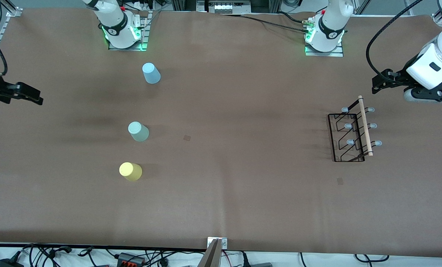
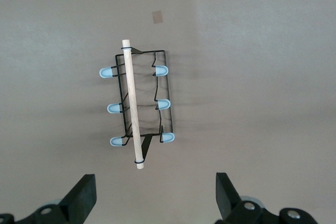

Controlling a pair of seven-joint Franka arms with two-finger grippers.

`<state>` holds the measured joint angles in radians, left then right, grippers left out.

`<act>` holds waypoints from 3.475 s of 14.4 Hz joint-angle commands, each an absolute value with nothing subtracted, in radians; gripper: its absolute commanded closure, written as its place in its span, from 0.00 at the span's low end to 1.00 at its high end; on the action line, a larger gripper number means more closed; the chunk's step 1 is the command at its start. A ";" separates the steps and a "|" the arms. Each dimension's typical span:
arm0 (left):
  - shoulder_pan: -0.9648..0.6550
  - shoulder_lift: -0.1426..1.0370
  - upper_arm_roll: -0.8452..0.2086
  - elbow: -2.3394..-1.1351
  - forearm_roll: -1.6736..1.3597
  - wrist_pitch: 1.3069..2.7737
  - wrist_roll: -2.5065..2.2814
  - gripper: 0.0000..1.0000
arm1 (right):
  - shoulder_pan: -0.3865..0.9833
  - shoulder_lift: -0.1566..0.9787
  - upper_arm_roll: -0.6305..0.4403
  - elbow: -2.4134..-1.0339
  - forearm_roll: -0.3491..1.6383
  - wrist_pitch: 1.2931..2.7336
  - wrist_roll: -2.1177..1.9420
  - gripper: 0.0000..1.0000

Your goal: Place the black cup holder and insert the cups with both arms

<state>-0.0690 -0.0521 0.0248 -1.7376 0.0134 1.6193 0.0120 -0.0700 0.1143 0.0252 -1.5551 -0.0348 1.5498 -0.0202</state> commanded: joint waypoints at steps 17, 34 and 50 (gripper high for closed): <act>-0.017 0.156 0.043 -1.630 0.038 1.583 0.051 0.00 | -0.032 0.014 0.023 -1.957 -0.029 1.742 -0.025 0.00; 0.028 0.107 0.034 -2.174 0.041 2.201 0.166 0.50 | 0.133 0.123 0.025 -2.184 -0.012 2.270 0.252 0.00; -0.130 0.231 -0.014 -1.596 0.025 1.801 0.143 0.99 | 0.184 0.270 0.025 -2.158 0.120 2.461 0.341 0.00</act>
